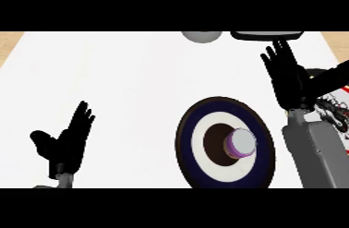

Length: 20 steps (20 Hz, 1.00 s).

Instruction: Pick the can from the plate and place it in the plate

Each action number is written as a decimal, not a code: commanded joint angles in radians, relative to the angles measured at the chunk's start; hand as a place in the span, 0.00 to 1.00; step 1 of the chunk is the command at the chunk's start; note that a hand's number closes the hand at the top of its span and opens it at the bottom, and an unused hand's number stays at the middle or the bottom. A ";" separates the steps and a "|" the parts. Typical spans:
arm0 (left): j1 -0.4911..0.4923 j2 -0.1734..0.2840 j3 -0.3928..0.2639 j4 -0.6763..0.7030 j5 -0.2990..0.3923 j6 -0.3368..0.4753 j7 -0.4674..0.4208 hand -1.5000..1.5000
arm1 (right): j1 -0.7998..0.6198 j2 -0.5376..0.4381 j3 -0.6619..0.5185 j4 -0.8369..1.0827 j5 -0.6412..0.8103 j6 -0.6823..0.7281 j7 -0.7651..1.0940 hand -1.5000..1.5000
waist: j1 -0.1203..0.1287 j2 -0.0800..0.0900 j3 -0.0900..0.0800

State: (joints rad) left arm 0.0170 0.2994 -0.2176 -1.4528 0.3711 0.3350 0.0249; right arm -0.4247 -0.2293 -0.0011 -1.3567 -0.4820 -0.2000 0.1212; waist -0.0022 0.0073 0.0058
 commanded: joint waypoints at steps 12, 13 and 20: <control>0.086 0.022 -0.042 0.017 0.001 -0.059 0.053 0.50 | 0.373 -0.294 -0.129 -0.279 0.536 -0.546 -0.036 0.00 | -0.112 -0.029 -0.011; 0.100 0.033 -0.056 -0.009 -0.002 -0.066 0.075 0.50 | 0.421 -0.239 -0.101 -0.352 0.561 -0.592 -0.063 0.00 | -0.093 -0.028 -0.009; -0.020 0.016 -0.047 0.040 -0.008 -0.086 0.123 0.50 | 0.745 -0.249 0.041 -0.758 0.779 -0.615 0.159 0.00 | -0.044 -0.012 -0.010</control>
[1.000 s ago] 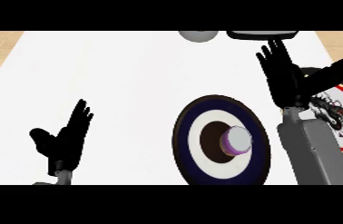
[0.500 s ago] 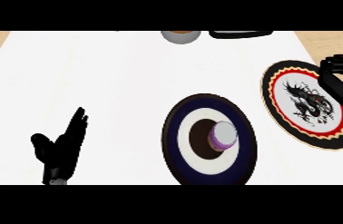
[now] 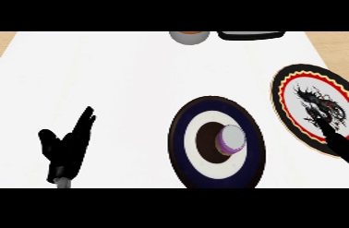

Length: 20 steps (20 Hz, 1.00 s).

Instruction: Pick the can from the plate and place it in the plate

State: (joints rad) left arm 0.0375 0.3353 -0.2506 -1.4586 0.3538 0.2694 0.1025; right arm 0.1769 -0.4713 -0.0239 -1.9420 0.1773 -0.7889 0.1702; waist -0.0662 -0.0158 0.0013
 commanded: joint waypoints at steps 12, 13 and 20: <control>-0.049 -0.041 -0.052 0.037 -0.028 -0.031 0.040 0.50 | 0.247 -0.264 0.196 -0.458 0.358 0.387 0.758 0.00 | 0.076 0.023 -0.008; -0.052 -0.034 -0.043 0.031 -0.016 -0.032 0.070 0.50 | 0.211 -0.267 0.215 -0.440 0.374 0.420 0.806 0.00 | 0.086 0.024 -0.007; -0.092 -0.076 -0.036 0.091 -0.038 -0.042 0.040 0.50 | -0.016 -0.169 0.444 -0.427 0.546 0.534 1.104 0.00 | 0.081 0.020 -0.005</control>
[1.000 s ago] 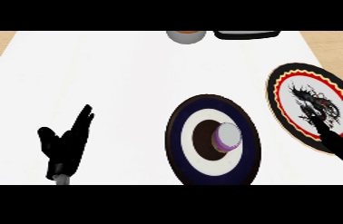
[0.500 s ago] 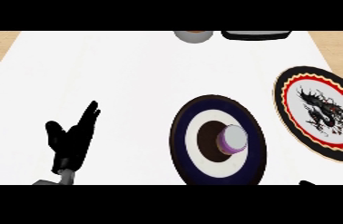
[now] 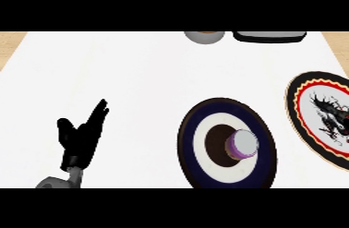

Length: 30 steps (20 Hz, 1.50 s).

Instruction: Pick the can from the plate and place it in the plate

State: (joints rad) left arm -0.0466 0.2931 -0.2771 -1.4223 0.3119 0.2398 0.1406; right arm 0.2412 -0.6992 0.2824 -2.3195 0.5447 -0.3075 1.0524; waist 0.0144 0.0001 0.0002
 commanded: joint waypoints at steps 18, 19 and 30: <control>0.035 0.002 0.047 -0.043 0.002 -0.039 0.079 0.50 | -0.333 0.447 0.217 0.281 0.344 0.268 0.288 0.00 | -0.008 -0.002 -0.001; 0.043 -0.026 0.018 -0.023 -0.032 -0.019 0.056 0.50 | -0.308 0.483 0.255 0.295 0.395 0.241 0.294 0.00 | -0.011 -0.002 -0.001; 0.095 -0.039 0.040 0.020 -0.034 -0.081 -0.025 0.50 | -0.312 0.581 0.153 0.423 0.442 0.329 0.218 0.00 | -0.012 0.000 -0.001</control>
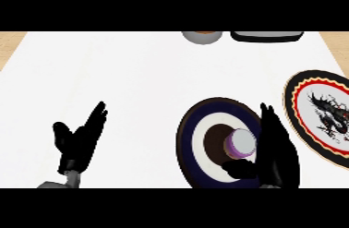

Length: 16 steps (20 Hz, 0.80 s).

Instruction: Pick the can from the plate and place it in the plate

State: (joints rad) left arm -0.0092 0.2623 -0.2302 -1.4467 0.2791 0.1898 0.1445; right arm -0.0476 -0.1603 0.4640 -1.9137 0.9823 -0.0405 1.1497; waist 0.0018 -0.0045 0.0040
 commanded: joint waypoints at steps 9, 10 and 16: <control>0.004 -0.039 0.022 0.058 -0.019 -0.013 0.008 0.50 | 0.021 0.063 -0.084 0.157 -0.028 0.121 -0.041 1.00 | -0.002 0.006 -0.004; 0.052 -0.035 0.003 -0.021 -0.025 -0.009 0.039 0.50 | -0.002 0.076 -0.076 0.160 -0.030 0.134 -0.053 1.00 | 0.003 0.004 -0.004; 0.068 -0.038 0.021 -0.050 -0.048 -0.020 0.053 0.50 | -0.076 0.114 -0.085 0.241 0.075 0.125 -0.061 1.00 | 0.003 0.004 -0.004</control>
State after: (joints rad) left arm 0.0147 0.2382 -0.2000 -1.4788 0.2478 0.1662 0.1740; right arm -0.0610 -0.0739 0.3990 -1.7356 1.0327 0.0405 1.0423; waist 0.0016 -0.0077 0.0019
